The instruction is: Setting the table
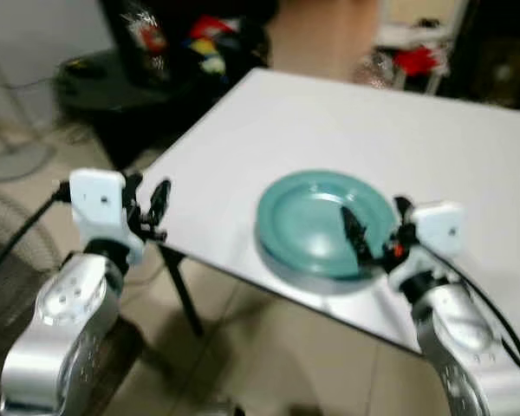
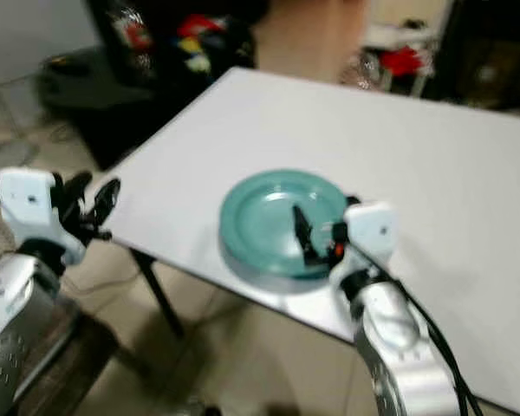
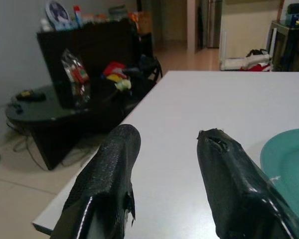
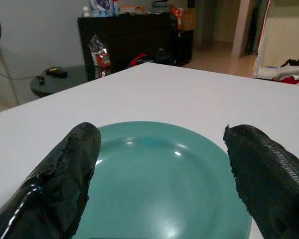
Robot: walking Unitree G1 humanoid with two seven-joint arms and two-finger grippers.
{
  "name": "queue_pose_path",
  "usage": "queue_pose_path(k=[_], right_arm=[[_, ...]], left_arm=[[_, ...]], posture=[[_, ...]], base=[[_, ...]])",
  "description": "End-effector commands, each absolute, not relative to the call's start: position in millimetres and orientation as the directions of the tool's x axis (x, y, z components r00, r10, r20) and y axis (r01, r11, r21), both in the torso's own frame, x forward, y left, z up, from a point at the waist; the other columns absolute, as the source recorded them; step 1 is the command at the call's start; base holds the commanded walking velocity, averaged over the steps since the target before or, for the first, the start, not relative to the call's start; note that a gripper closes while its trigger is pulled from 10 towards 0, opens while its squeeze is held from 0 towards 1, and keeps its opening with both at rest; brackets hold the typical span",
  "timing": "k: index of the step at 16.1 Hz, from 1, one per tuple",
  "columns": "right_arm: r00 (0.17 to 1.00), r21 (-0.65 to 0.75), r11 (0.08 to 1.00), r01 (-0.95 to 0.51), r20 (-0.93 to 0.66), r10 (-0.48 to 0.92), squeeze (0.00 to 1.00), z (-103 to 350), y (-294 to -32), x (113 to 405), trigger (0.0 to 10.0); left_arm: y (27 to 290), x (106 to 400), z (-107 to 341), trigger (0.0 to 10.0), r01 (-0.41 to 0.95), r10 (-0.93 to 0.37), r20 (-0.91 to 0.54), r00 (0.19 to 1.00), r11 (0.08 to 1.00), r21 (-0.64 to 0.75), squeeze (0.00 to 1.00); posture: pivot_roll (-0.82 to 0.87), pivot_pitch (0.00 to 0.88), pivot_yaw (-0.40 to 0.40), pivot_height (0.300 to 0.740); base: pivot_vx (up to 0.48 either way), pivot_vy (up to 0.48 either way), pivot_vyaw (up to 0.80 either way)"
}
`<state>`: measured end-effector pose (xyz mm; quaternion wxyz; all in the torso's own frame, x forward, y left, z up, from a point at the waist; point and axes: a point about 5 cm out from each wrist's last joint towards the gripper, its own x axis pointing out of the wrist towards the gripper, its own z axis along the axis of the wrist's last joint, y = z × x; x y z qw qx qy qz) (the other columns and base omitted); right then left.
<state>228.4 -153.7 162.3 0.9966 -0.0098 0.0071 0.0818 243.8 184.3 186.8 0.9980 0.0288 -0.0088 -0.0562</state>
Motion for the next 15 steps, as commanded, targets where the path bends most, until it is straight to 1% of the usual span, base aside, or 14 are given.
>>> queue_pose_path(k=[1, 2, 3, 4, 5, 7, 8, 11, 15], right_arm=[[0.995, 0.03, 0.996, -0.089, -0.052, 0.09, 0.0, 155.9, -162.0, 227.8, 10.0], [0.995, 0.079, 0.994, -0.078, -0.06, 0.083, 0.0, 152.9, -160.7, 228.2, 10.0], [0.993, 0.089, 0.992, -0.087, -0.066, 0.093, 0.0, 151.7, -159.2, 228.5, 10.0], [0.992, 0.024, 0.995, -0.099, -0.069, 0.101, 0.0, 154.3, -158.9, 228.9, 10.0], [0.993, -0.011, 0.995, -0.097, -0.062, 0.096, 0.0, 156.4, -159.1, 227.8, 10.0], [0.995, -0.029, 0.996, -0.089, -0.056, 0.087, 0.0, 155.1, -160.9, 225.9, 10.0], [0.993, -0.037, 0.994, -0.103, -0.058, 0.1, 0.0, 153.8, -159.8, 225.9, 10.0], [0.978, -0.034, 0.979, -0.202, -0.054, 0.2, 0.0, 158.8, -149.1, 226.9, 10.0], [0.97, -0.022, 0.971, -0.237, -0.064, 0.236, 0.0, 158.5, -147.6, 227.8, 10.0]], left_arm=[[180.8, 243.0, 183.3, 10.0, 0.115, -0.116, 0.01, 0.993, 0.99, 0.081, 0.0], [181.6, 243.1, 182.2, 10.0, 0.106, -0.107, 0.008, 0.994, 0.991, 0.078, 0.0], [181.6, 243.4, 181.2, 10.0, 0.1, -0.101, 0.009, 0.995, 0.993, 0.069, 0.0], [179.9, 244.0, 182.4, 10.0, 0.113, -0.114, 0.008, 0.993, 0.991, 0.064, 0.0], [178.5, 242.7, 182.0, 10.0, 0.128, -0.129, 0.007, 0.992, 0.99, 0.061, 0.0], [180.7, 237.2, 175.9, 10.0, 0.125, -0.124, -0.016, 0.992, 0.989, 0.083, 0.0], [181.8, 236.5, 175.0, 10.0, 0.112, -0.111, -0.018, 0.994, 0.991, 0.07, 0.0], [183.0, 239.4, 172.1, 10.0, 0.089, -0.087, -0.027, 0.996, 0.994, 0.06, 0.0], [182.3, 234.2, 170.3, 10.0, 0.082, -0.079, -0.037, 0.996, 0.993, 0.082, 0.0]], posture=[[-0.07, 0.0, 0.081, 0.74], [-0.07, 0.0, 0.081, 0.74], [-0.07, 0.0, 0.092, 0.74], [-0.08, 0.0, 0.098, 0.74], [-0.08, 0.0, 0.099, 0.74], [-0.07, 0.0, 0.095, 0.74], [-0.07, 0.0, 0.097, 0.74], [-0.07, 0.0, 0.089, 0.74], [-0.05, 0.0, 0.07, 0.74]], base=[[0.0, -0.48, 0.0], [0.0, -0.48, 0.0], [0.0, -0.48, 0.0], [0.0, -0.48, 0.0], [0.0, -0.48, 0.0], [0.0, -0.48, 0.0], [0.0, -0.48, 0.0], [0.0, 0.0, 0.69], [0.0, 0.0, 0.8]])
